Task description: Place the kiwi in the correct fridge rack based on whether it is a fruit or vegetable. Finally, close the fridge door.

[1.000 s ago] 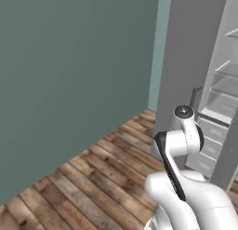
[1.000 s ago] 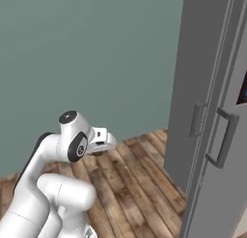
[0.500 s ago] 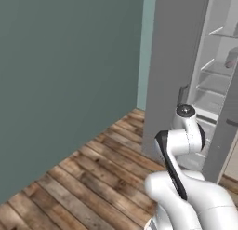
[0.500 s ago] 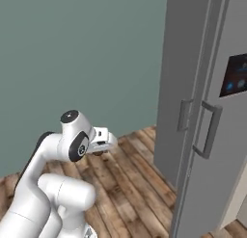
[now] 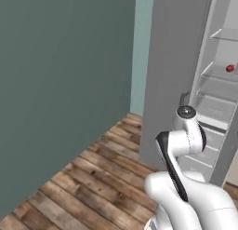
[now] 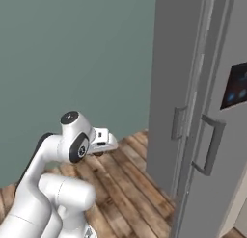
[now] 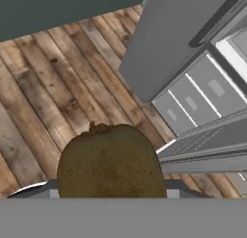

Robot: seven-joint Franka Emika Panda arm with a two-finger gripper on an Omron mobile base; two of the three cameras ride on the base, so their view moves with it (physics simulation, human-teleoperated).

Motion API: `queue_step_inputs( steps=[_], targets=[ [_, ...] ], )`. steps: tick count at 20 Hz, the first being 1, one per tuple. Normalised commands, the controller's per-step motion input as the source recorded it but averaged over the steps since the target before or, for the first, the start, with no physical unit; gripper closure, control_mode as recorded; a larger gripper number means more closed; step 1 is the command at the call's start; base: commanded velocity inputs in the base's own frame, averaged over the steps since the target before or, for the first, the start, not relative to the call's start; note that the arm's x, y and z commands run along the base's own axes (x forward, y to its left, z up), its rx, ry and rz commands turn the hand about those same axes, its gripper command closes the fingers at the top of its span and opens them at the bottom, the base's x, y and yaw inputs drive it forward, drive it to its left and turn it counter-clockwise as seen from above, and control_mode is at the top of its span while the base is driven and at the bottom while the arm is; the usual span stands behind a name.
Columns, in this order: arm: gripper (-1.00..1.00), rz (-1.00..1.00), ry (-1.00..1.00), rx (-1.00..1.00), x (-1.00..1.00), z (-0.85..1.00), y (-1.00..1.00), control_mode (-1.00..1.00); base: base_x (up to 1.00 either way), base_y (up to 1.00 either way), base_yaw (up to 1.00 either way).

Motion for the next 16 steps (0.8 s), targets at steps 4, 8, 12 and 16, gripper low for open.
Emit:
queue_step_inputs(
  steps=[4, 8, 12, 16],
  targets=[
    [1.0, 0.0, 0.0, 0.0, 0.0, 0.0, 0.0, 1.0, 0.84, 0.25, 0.0],
    [1.0, 0.0, 0.0, 0.0, 0.0, 0.0, 0.0, 1.0, 0.29, 0.36, -0.39],
    [1.0, 0.0, 0.0, 0.0, 0.0, 0.0, 0.0, 1.0, 0.21, 0.54, -0.59],
    [1.0, 0.0, 0.0, 0.0, 0.0, 0.0, 0.0, 1.0, 0.38, 0.47, -0.58]
  ],
)
